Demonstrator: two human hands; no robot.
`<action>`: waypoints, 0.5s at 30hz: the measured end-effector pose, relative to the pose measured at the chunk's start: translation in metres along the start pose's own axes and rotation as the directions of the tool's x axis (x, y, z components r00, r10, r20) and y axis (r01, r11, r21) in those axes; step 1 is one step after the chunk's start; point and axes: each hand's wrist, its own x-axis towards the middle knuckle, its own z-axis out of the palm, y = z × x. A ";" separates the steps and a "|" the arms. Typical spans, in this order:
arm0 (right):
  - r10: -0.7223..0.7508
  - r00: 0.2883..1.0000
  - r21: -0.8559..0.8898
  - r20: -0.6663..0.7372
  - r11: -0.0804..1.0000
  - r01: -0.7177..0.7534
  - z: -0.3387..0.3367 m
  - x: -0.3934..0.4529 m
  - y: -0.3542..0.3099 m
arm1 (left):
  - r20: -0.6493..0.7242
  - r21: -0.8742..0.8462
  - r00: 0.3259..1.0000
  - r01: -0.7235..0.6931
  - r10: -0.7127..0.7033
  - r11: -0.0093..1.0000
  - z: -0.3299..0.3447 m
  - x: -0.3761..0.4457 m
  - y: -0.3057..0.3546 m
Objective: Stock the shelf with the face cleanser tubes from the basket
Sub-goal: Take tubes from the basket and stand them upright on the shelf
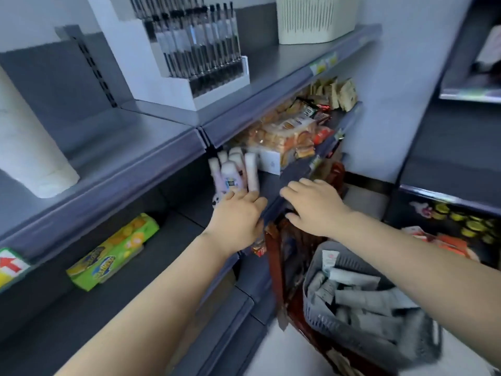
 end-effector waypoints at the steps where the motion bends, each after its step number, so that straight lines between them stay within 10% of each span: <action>1: 0.038 0.999 -0.002 0.035 0.999 -0.038 0.008 -0.011 0.008 | 0.028 -0.027 0.999 -0.028 0.029 0.999 0.010 0.008 0.009; 15: 0.360 0.818 0.194 0.449 0.854 -0.482 0.157 -0.148 0.133 | 0.444 -0.280 0.858 -0.142 0.259 0.949 0.170 0.098 0.151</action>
